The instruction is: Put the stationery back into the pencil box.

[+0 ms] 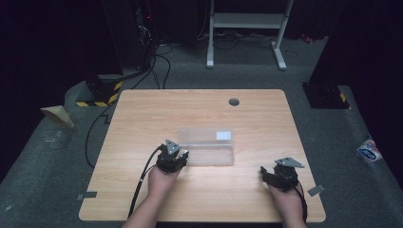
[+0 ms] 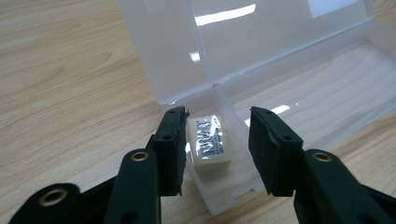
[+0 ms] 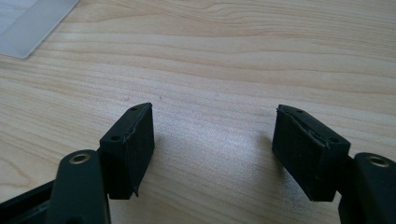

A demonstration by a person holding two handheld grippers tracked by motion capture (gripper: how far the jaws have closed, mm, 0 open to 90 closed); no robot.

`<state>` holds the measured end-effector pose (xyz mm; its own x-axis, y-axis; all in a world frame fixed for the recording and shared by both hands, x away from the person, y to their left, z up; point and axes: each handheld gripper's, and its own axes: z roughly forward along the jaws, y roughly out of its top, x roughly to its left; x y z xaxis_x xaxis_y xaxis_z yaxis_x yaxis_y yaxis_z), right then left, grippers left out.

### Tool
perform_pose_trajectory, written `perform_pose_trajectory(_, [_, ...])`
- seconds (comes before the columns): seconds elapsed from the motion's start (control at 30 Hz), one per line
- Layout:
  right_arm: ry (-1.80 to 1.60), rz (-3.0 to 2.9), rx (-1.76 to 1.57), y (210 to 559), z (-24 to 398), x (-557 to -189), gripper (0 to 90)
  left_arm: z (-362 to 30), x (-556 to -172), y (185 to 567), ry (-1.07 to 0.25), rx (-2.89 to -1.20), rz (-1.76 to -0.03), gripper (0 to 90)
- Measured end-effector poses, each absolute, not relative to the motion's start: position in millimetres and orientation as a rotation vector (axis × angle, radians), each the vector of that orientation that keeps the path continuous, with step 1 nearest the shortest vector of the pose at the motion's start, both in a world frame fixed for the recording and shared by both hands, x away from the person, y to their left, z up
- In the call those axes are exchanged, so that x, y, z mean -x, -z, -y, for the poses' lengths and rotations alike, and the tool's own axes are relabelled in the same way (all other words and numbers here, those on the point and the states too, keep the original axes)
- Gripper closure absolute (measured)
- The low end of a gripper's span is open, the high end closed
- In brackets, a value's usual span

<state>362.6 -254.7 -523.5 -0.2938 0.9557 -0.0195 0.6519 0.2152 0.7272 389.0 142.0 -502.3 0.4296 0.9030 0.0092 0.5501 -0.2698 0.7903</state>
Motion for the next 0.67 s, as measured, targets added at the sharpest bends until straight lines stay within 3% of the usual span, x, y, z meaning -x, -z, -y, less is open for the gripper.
perform_pose_trajectory(0.23, [-0.856,-2.025,-1.482,523.5,254.7,-362.5,29.4,-143.6,-387.4,499.1,-0.578,-1.93,-1.207,45.9])
perform_pose_trajectory(0.47, [-0.856,-2.026,-1.479,523.5,254.8,-362.6,29.4,-152.6,-386.3,496.6,-0.521,-1.911,-1.18,28.3])
perform_pose_trajectory(0.67, [-0.855,-2.026,-1.475,523.5,255.1,-362.7,29.4,-165.2,-386.3,497.7,-0.505,-1.913,-1.195,20.8])
